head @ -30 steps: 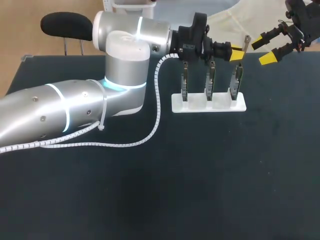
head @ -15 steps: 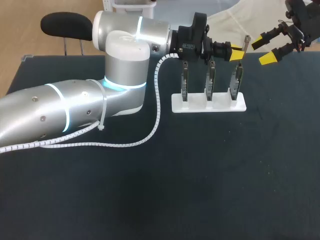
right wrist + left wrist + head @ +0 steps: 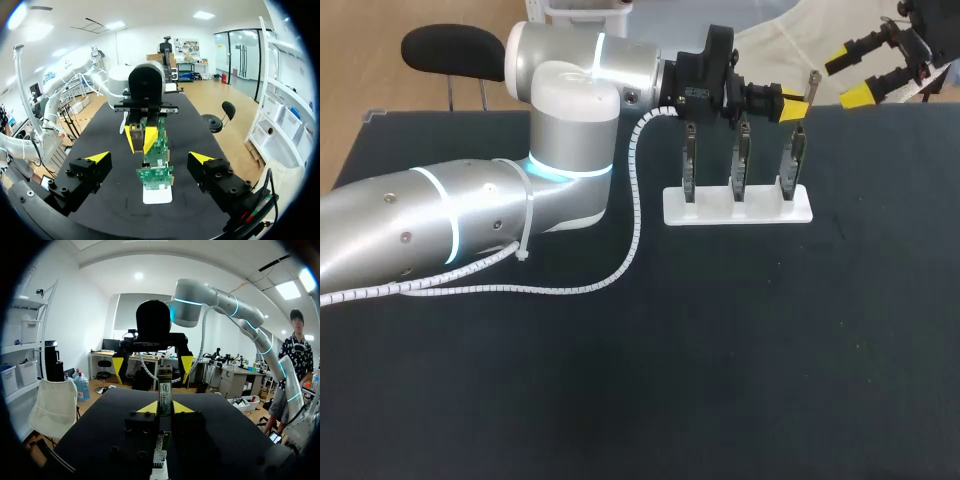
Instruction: Pick up the optical module with the left hand, and insert it into the network port with the right hand.
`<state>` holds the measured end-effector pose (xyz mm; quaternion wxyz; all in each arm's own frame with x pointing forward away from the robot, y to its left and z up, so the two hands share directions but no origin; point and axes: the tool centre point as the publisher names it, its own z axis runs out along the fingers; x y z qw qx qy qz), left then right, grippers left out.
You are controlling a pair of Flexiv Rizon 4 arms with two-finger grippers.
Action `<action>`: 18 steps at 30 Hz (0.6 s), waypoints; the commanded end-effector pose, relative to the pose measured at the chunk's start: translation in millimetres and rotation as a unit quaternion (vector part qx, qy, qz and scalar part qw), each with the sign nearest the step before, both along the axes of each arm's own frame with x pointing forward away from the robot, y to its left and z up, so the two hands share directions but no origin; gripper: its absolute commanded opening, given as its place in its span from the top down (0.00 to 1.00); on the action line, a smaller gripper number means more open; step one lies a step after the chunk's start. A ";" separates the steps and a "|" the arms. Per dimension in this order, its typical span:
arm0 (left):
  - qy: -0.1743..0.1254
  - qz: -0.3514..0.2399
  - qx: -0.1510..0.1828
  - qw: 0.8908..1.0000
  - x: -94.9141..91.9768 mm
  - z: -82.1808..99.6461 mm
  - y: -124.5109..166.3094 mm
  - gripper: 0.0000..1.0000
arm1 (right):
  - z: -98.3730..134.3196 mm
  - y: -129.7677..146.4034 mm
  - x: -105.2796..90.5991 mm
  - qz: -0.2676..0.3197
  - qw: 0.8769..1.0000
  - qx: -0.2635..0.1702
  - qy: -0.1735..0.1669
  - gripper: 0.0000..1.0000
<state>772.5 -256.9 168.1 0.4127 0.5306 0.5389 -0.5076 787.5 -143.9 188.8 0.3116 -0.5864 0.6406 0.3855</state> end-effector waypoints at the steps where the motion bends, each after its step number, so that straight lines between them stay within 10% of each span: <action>1: 0.000 -0.001 0.000 1.000 1.3 -0.1 -0.2 1.00 | 3.9 5.7 4.4 0.012 1.000 0.004 -0.002 0.00; 18: 0.000 -0.001 0.000 1.000 1.3 -0.1 -0.2 1.00 | 15.5 27.5 -8.9 0.031 0.999 0.021 -0.003 0.00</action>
